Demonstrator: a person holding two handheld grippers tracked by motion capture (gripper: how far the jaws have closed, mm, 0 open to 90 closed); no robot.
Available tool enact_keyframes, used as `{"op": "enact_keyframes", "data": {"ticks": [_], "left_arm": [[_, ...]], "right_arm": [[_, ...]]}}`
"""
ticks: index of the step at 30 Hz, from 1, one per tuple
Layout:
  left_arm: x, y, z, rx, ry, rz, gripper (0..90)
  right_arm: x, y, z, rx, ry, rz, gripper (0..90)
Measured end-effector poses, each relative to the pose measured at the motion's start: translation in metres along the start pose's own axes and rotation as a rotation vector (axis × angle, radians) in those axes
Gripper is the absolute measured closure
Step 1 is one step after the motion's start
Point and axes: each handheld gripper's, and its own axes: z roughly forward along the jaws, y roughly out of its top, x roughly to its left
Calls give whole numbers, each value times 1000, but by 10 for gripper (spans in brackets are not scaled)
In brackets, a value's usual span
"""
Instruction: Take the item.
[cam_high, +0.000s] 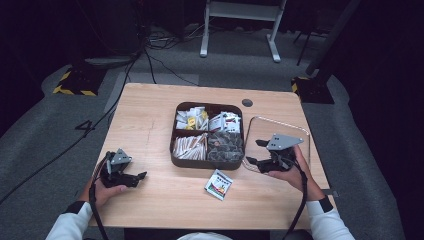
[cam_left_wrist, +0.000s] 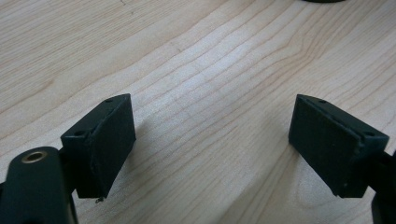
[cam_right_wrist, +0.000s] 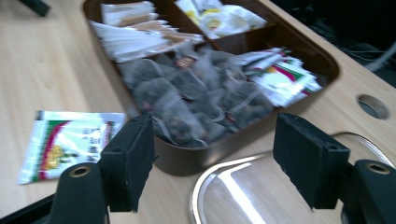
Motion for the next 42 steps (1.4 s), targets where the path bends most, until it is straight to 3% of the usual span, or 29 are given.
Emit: {"op": "enact_keyframes", "data": {"ticks": [7, 11, 14, 18, 32, 42], "left_arm": [[0, 0, 0, 1, -1, 0, 150], [0, 0, 0, 2, -1, 0, 149], [0, 0, 0, 2, -1, 0, 149], [0, 0, 0, 2, 0, 0, 149], [0, 0, 0, 0, 1, -1, 149], [0, 0, 0, 0, 1, 0, 148]], "right_arm": [[-24, -15, -5, 7, -56, 68, 301], [-39, -24, -6, 27, -118, 108, 302], [-52, -35, -6, 25, -114, 169, 302], [-63, -44, -7, 37, -140, 211, 302], [-87, -67, -2, 106, -211, 277, 303], [-103, -88, 9, 165, -235, 339, 317]]}}
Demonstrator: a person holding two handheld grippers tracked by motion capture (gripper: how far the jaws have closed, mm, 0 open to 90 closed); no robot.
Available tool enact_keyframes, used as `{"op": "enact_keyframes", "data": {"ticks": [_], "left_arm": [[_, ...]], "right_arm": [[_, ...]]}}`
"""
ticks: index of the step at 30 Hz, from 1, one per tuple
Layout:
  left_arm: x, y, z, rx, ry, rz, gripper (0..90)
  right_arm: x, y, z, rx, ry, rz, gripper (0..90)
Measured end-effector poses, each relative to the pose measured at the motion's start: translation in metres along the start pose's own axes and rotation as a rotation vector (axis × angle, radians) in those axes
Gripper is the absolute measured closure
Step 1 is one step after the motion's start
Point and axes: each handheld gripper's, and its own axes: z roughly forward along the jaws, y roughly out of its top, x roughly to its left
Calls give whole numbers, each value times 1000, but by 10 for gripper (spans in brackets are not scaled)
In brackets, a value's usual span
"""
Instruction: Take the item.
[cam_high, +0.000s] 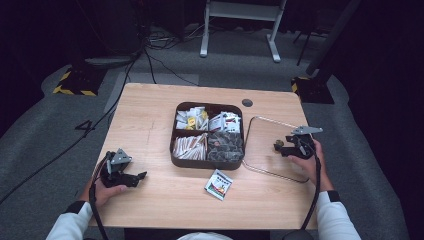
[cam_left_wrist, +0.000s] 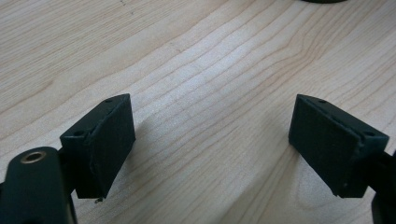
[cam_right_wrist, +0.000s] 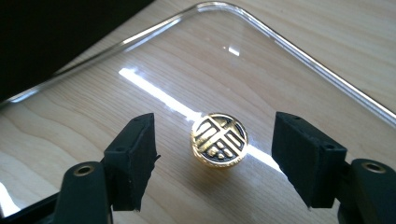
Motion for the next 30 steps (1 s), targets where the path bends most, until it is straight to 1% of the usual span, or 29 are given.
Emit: {"op": "enact_keyframes", "data": {"ticks": [5, 8, 10, 12, 16, 23, 25, 27, 29, 30], "left_arm": [[0, 0, 0, 1, 0, -2, 149], [0, 0, 0, 4, -2, -3, 149], [0, 0, 0, 4, -1, -4, 149], [0, 0, 0, 4, -1, -4, 149], [0, 0, 0, 4, -1, -4, 149], [0, 0, 0, 4, -1, -4, 148], [0, 0, 0, 4, -1, -4, 148], [0, 0, 0, 4, -1, -4, 148], [0, 0, 0, 4, -2, -5, 148], [0, 0, 0, 4, -2, -5, 148]], "right_arm": [[-5, -5, 9, 22, 6, 27, 329], [-5, -6, 13, 26, 1, 25, 370], [-5, -7, 16, 32, -8, 22, 376], [-5, -7, 19, 35, -8, 25, 390], [-5, -7, 24, 44, -4, 24, 391], [-7, -8, 27, 28, 16, 49, 412], [-7, -8, 27, 24, 15, 49, 456], [-8, -8, 26, 19, 15, 56, 520], [-8, -8, 26, 15, 29, 55, 575], [-8, -8, 26, 13, 39, 51, 584]]}}
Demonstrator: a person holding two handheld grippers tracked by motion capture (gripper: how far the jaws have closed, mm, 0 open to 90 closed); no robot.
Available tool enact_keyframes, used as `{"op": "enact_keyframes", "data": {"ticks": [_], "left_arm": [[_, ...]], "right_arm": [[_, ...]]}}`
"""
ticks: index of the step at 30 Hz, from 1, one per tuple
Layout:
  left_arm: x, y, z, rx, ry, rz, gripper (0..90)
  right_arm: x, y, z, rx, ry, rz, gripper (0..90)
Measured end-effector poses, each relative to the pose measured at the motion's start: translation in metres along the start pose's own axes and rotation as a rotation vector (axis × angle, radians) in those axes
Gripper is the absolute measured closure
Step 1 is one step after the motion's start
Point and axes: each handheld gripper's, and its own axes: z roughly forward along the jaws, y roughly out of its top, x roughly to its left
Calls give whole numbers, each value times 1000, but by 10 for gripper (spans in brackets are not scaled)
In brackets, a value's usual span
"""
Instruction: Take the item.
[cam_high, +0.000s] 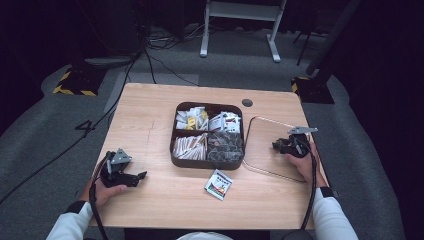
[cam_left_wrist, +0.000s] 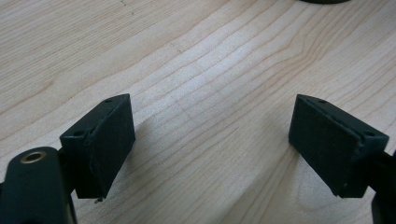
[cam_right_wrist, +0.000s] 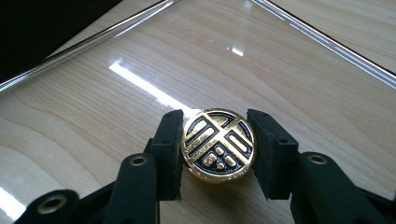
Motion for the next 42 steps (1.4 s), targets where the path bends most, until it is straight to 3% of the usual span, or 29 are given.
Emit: {"op": "enact_keyframes", "data": {"ticks": [9, 27, 42], "left_arm": [[0, 0, 0, 0, 0, 0, 148], [0, 0, 0, 0, 0, 0, 148], [0, 0, 0, 0, 0, 0, 148]], "right_arm": [[5, 0, 0, -7, -34, -15, 592], [2, -4, -4, -20, -39, -16, 593], [-3, -1, -18, -53, -50, -10, 593]]}}
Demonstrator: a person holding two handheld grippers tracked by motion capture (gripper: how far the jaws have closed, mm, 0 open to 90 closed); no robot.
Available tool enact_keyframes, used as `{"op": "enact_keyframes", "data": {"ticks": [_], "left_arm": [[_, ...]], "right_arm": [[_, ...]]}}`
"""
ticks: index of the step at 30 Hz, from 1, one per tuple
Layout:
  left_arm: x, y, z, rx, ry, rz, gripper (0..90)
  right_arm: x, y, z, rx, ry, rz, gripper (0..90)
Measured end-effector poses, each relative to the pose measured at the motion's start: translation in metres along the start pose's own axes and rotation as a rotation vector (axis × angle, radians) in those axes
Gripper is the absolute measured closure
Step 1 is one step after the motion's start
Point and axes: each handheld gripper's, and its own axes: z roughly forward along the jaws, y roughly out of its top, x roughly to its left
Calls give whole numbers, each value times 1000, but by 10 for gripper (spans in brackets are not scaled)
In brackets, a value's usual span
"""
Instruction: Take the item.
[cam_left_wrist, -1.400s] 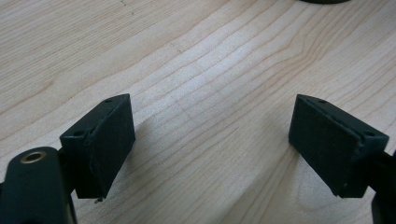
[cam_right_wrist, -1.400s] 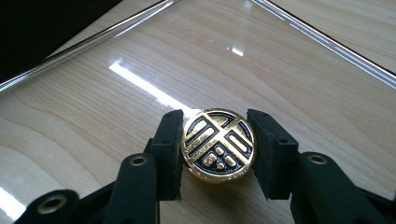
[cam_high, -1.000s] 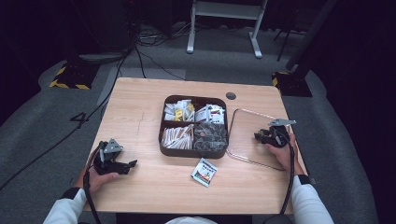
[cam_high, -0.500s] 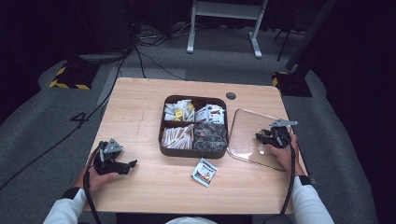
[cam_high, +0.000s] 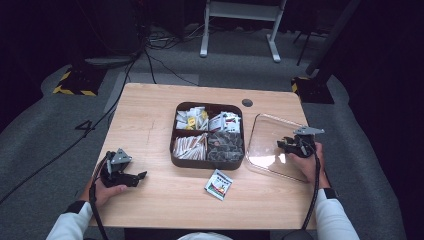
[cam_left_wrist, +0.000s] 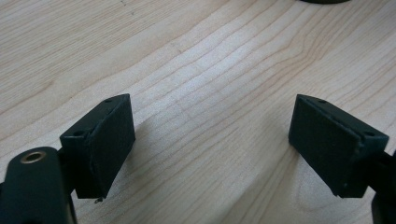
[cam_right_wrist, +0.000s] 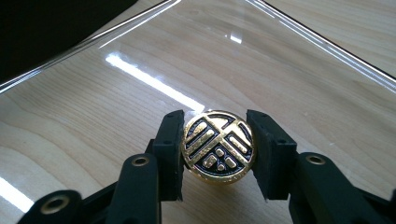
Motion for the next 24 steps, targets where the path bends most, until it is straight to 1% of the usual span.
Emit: {"op": "enact_keyframes", "data": {"ticks": [11, 18, 24], "left_arm": [[0, 0, 1, -3, -2, -2, 148], [1, 1, 1, -3, 0, -1, 148], [0, 1, 1, -2, 2, -3, 149]], "right_arm": [[-1, 6, -6, -7, -5, -9, 593], [-4, 16, -15, -40, -12, -11, 594], [-2, 19, -18, -46, -7, -11, 594]]}}
